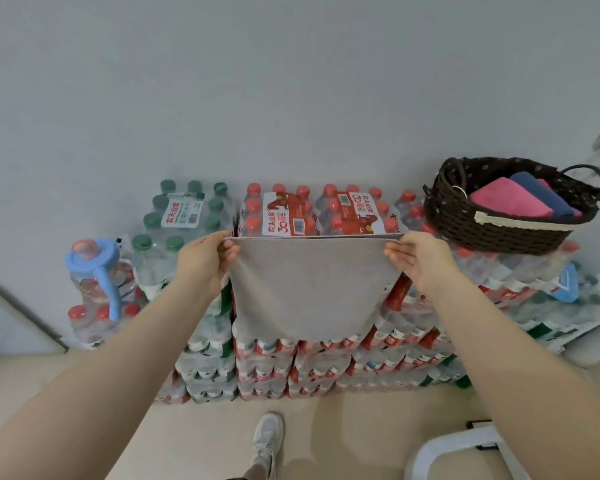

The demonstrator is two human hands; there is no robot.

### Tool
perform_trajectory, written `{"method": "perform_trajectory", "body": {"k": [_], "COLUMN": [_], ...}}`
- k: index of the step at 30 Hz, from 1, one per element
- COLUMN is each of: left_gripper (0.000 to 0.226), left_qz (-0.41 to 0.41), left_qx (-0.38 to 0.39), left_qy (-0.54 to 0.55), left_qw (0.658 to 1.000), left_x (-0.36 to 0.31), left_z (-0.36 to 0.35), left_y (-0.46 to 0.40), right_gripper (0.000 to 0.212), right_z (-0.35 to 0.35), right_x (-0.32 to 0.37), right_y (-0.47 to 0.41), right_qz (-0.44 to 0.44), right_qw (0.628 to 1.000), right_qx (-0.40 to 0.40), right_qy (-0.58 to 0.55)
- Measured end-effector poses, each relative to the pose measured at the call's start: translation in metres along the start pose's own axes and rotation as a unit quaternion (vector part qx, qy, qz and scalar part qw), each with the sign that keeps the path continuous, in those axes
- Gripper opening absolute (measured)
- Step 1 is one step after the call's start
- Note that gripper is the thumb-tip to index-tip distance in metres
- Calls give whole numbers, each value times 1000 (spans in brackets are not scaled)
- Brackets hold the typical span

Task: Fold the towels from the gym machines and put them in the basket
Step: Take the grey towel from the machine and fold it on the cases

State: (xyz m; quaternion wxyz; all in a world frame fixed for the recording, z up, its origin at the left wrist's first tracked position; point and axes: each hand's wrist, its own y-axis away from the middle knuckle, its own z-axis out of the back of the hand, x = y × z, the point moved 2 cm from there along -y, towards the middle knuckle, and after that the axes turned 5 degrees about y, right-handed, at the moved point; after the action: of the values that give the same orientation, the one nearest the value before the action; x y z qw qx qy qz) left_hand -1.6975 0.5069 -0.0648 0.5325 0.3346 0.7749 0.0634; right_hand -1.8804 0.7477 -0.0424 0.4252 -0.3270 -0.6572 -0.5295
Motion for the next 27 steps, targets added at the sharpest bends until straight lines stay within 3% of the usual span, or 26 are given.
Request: {"method": "perform_trajectory", "body": {"k": [3, 5, 9, 13, 19, 21, 25, 27], "left_gripper": [15, 16, 14, 18, 16, 25, 48, 59], "left_qz": [32, 49, 65, 72, 71, 81, 46, -27], "left_qx": [19, 41, 62, 45, 40, 57, 72, 65], "left_qy": [46, 68, 67, 4, 1, -23, -129, -222], "left_qw": [998, 996, 994, 996, 997, 995, 988, 973], "left_x": [-13, -21, -29, -29, -29, -24, -15, -10], "left_z": [-27, -49, -85, -105, -136, -144, -143, -138], "left_y": [-40, -65, -113, -161, -215, -222, -221, -212], "right_gripper": [8, 8, 9, 18, 22, 20, 67, 58], "right_z": [-19, -31, -51, -72, -103, -111, -109, -99], "right_x": [21, 33, 51, 58, 60, 54, 39, 37], "right_y": [-32, -54, -104, -157, -222, -234, -233, -220], "right_qz": [1, 24, 60, 50, 102, 106, 115, 141], "right_qw": [998, 997, 993, 993, 981, 969, 941, 920], "right_qx": [68, 72, -6, -41, -90, -75, -9, -35], "right_qy": [-20, 10, 106, 97, 140, 209, 319, 364]}}
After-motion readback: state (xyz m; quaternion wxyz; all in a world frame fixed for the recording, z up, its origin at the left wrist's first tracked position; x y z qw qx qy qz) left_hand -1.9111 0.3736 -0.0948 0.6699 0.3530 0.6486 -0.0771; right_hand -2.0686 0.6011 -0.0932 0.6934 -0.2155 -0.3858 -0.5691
